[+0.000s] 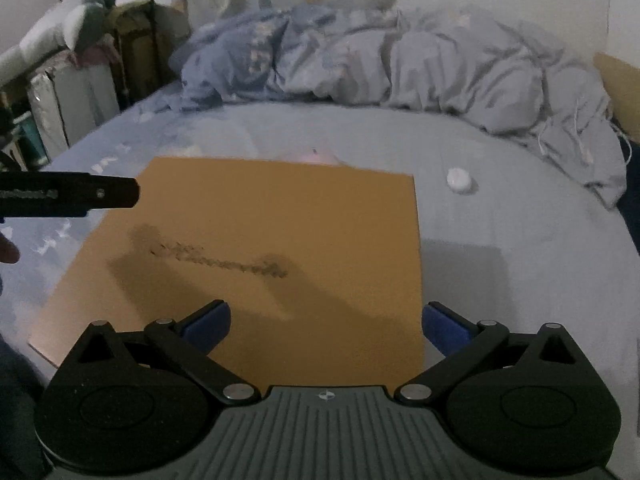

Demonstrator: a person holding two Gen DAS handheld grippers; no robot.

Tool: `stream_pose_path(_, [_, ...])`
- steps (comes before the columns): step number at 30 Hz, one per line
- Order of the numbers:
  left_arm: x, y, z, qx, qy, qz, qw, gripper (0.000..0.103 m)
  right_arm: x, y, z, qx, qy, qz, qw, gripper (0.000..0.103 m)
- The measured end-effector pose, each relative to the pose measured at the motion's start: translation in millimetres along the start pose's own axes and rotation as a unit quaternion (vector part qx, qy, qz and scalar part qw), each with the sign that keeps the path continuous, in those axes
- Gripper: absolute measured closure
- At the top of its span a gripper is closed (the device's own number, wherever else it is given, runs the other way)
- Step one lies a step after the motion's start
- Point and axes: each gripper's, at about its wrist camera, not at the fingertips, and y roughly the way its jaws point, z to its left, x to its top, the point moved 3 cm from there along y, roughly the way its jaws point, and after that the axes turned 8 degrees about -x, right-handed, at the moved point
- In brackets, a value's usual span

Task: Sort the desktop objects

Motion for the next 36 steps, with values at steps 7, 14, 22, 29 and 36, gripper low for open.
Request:
stream_pose_path(7, [3, -24, -19, -0.024, 0.014, -0.022, 0.9994, 0.0, 6, -22, -2, -0.001, 0.002, -0.053, 0.999, 0.0])
stream_pose_path(14, [-16, -43, -31, -0.012, 0.04, -0.019, 0.999, 0.0, 7, -32, -3, 0.0, 0.005, -0.067, 0.998, 0.0])
stream_pose_path(22, [-16, -51, -17, -0.002, 0.002, -0.029, 0.9996, 0.0, 5, -37, 5, 0.013, 0.004, -0.067, 0.998, 0.0])
stream_pose_path(29, [-17, -43, -11, 0.001, 0.007, -0.017, 0.9998, 0.0, 4, -24, 8, 0.009, -0.003, -0.058, 0.998, 0.0])
stream_pose_path(36, [-20, -39, -12, -0.002, 0.014, -0.01, 0.9999, 0.0, 1, -21, 9, 0.007, -0.002, -0.05, 0.999, 0.0])
